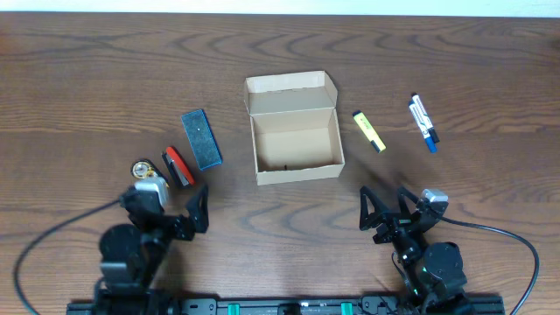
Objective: Pack container
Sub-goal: 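Reach the left gripper over the blue felt eraser and grasp it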
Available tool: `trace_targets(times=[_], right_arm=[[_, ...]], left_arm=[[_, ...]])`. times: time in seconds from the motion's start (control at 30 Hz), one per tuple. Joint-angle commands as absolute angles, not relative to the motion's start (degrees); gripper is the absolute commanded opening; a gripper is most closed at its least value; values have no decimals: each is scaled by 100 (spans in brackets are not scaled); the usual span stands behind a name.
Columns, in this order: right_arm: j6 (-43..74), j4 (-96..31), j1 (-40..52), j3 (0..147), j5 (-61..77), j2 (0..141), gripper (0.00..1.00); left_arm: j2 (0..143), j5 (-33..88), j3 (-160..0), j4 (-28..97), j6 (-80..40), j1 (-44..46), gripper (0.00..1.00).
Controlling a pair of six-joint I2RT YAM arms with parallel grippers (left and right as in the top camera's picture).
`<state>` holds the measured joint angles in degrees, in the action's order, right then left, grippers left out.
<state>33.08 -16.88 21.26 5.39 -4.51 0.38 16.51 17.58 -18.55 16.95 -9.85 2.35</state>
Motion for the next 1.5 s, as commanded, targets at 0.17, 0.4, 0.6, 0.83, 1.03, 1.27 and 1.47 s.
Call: trace_targets(times=[0.17, 0.4, 0.6, 0.83, 1.03, 1.27, 1.47], right_arm=[[3361, -1695, 2060, 519, -489, 49, 99], [3361, -1695, 2060, 519, -489, 49, 99], [3361, -1695, 2060, 519, -489, 49, 99], [3361, -1695, 2060, 519, -489, 49, 99], [3361, -1695, 2060, 519, -489, 49, 99], [3361, -1695, 2060, 519, -489, 49, 99], [3361, -1695, 2060, 519, -489, 49, 99]], left_arm=[[3640, 1441, -3548, 2123, -572, 228, 96], [5614, 1745, -4034, 1975, -578, 226, 95], [6713, 1916, -4040, 740, -1031, 228, 96], [7776, 1275, -4040, -344, -1094, 239, 95], [8468, 3, -4086, -631, -1184, 661, 95], [9008, -836, -4305, -626, -1315, 1146, 95], [9395, -681, -4338, -624, -1643, 1181, 95]])
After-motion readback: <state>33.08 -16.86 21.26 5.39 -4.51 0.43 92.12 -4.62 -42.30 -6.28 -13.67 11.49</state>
